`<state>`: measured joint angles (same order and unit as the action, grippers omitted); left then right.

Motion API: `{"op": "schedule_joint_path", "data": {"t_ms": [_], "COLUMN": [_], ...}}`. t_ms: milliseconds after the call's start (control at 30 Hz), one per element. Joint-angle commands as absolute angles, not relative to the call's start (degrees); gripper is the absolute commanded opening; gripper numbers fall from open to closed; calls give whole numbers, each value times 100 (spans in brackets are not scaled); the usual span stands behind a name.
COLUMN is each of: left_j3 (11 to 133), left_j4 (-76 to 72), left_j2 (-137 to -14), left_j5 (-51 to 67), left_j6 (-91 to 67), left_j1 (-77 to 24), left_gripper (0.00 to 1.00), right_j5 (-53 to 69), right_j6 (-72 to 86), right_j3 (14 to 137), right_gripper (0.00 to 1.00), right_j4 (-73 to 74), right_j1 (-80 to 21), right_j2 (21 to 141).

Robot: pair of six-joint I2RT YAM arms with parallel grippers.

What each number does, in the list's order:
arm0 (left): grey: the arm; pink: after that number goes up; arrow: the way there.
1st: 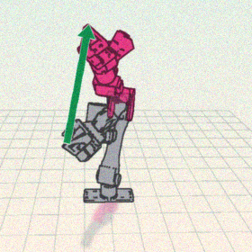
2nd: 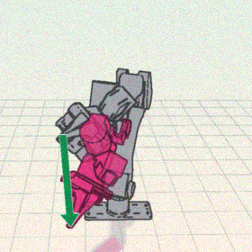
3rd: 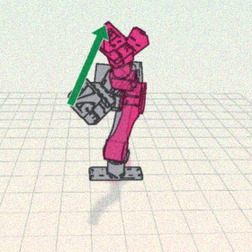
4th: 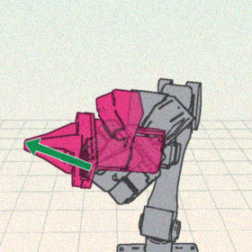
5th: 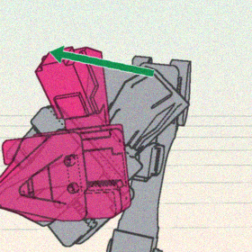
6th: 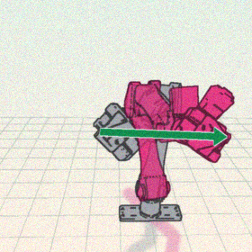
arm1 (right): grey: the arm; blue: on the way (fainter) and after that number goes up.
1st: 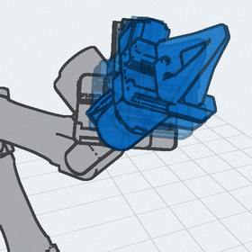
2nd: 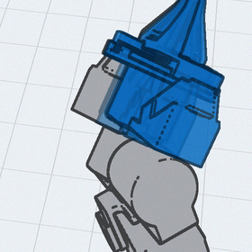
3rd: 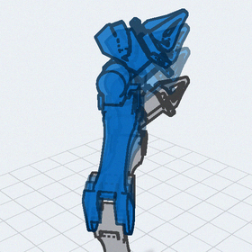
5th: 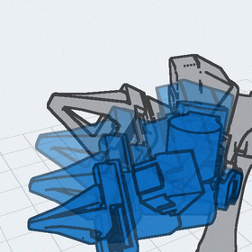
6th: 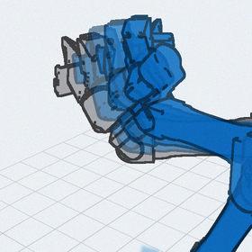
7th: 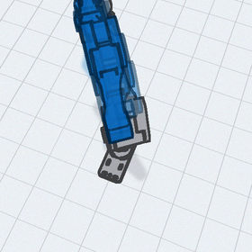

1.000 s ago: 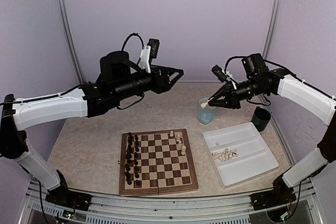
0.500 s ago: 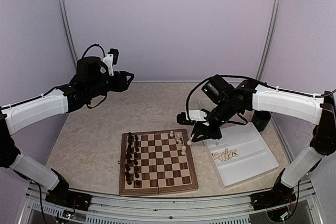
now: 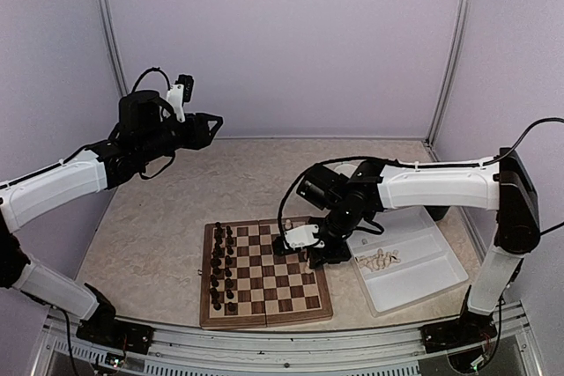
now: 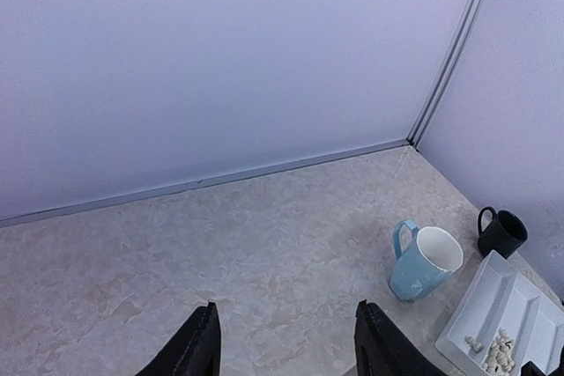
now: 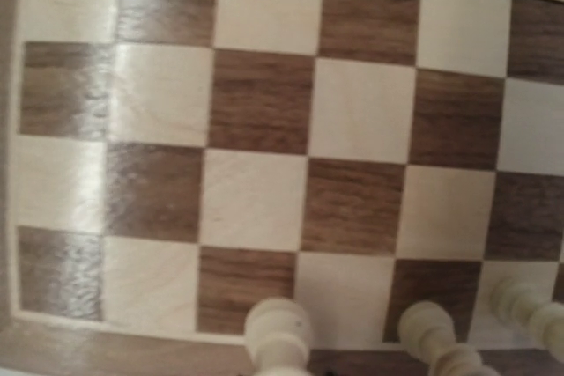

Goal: Set up the chess pieces on the board

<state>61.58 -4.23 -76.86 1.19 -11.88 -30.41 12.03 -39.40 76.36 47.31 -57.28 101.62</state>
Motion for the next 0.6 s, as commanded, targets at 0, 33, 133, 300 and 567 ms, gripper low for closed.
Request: {"op": "schedule_joint_path", "data": {"t_ms": [0, 33, 133, 300, 567], "left_j3": [6257, 6265, 6267, 6274, 6278], "left_j4": [-475, -475, -470, -458, -448], "left_j2": [-7574, -7576, -7576, -7559, -7569], "left_j5": [239, 245, 287, 316, 357], "left_j6": [-1125, -1125, -1134, -1138, -1135], "left_j1": [-3046, -3044, -3048, -3045, -3042], "left_gripper": [52, 52, 53, 53, 53], "right_j5": [1017, 998, 865, 786, 750], "right_j6": [-3909, -3900, -3866, -3823, -3801], "right_j3": [7885, 7897, 7932, 8007, 8057], "right_gripper": [5, 5, 5, 7, 9], "right_j4": [4787, 4790, 4747, 4731, 4734], "right_j1": [-5802, -5809, -5818, -5819, -5840], "right_j2": [10296, 10334, 10424, 10550, 10669]}}
